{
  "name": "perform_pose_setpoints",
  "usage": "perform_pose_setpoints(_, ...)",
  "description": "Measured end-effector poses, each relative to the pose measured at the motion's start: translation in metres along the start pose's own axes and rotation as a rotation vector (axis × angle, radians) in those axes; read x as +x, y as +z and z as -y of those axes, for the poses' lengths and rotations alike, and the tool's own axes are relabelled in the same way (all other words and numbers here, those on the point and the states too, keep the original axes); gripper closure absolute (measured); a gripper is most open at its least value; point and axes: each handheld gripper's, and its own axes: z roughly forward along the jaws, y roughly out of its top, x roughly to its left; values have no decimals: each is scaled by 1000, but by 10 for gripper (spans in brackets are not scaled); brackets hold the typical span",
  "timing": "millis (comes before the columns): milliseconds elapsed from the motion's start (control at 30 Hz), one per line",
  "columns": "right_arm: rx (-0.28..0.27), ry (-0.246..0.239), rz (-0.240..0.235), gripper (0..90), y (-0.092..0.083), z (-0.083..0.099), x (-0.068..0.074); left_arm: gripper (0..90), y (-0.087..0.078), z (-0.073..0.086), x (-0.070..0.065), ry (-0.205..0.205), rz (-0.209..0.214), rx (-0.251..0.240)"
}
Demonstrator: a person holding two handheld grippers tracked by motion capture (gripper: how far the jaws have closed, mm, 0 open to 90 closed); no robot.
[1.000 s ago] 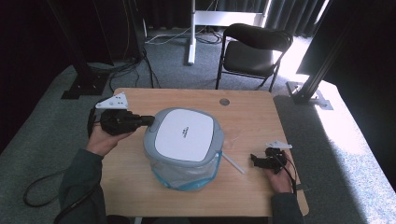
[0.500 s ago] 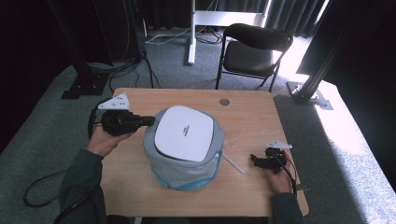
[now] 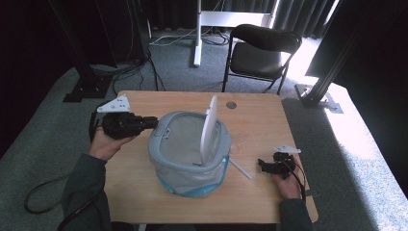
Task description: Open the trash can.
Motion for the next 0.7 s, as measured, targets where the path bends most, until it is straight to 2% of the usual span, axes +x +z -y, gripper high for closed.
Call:
perform_pose_setpoints(367, 0, 0, 0, 118, 0, 0, 0, 759, -5, 9, 7, -30, -33, -3)
perform_pose_setpoints(433, 0, 0, 0, 118, 0, 0, 0, 758, -4, 16, 10, -55, -41, -9)
perform_pose_setpoints(700, 0, -1, 0, 123, 0, 0, 0, 750, -3, 34, 17, -93, -69, 4)
